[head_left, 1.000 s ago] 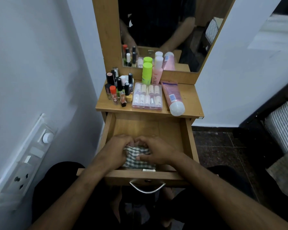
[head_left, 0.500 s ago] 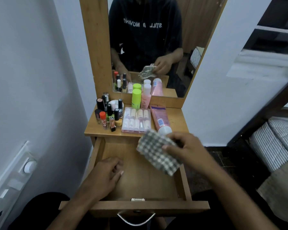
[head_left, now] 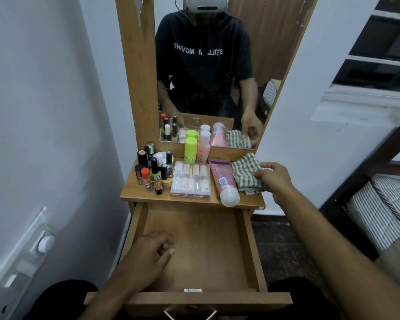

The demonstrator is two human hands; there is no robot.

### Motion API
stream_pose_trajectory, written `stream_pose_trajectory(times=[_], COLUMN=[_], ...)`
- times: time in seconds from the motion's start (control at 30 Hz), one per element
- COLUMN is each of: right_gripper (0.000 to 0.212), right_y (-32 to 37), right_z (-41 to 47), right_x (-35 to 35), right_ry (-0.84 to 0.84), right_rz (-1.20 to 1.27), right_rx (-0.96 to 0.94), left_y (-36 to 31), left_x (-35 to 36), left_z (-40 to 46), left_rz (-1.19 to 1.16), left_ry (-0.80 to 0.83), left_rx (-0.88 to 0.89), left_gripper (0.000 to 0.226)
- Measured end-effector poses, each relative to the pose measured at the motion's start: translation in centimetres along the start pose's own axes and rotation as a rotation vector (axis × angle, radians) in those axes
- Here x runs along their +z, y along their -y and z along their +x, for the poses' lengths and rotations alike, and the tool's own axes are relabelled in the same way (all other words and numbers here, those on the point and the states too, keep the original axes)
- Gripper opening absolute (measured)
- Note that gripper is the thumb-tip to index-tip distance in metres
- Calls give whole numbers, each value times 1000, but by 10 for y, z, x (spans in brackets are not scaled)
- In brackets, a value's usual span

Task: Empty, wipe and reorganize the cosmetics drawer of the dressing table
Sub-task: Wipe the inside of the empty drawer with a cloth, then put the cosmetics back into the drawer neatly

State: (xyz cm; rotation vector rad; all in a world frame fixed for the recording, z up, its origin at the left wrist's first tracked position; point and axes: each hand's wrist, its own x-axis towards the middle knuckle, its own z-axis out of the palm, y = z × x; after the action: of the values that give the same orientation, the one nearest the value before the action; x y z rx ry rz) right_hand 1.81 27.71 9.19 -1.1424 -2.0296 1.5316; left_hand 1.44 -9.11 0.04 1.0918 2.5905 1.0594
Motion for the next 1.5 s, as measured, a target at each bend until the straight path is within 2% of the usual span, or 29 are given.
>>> stream_pose_trajectory(times=[0.13,0.4,0.47,0.57,0.73,0.9,1.03,1.17,1.33,1.5], right_gripper=[34,43,47,40,36,54,51,38,39,31], right_y=[-9,-11,-9,-8,-20,-34,-33,-34,-45,-40], right_z=[2,8,-1,-33,-90,-94,-95,-103,-123,-156], right_x=[7,1,-3,-1,30,45,49,44,31,2], right_ry=[-107,-85,-156,-260,-41,-106,-75,-106,-188,-227], right_rz=[-252,-258,-280,-397,-473,-669,-600,-398,-149,-67], right_rx=[-136,-147,-258,-562,-750,-807,-772,-666,-577,-767], left_y=[-1,2,2,1,-1,-3,-3,-1,-2,-6], left_x=[0,1,1,1,1,-1,-1,1,2,1], left_z=[1,1,1,1,1,0,1,1,0,0], left_rz=[-1,-6,-6,-16,-25,-29,-36,-51,-43,-45], left_ry=[4,16,18,14,21,2,20,81,106,169], left_rx=[4,0,-3,-4,-1,6,3,0,0,20], left_gripper=[23,16,15,17,18,19,18,16,17,19])
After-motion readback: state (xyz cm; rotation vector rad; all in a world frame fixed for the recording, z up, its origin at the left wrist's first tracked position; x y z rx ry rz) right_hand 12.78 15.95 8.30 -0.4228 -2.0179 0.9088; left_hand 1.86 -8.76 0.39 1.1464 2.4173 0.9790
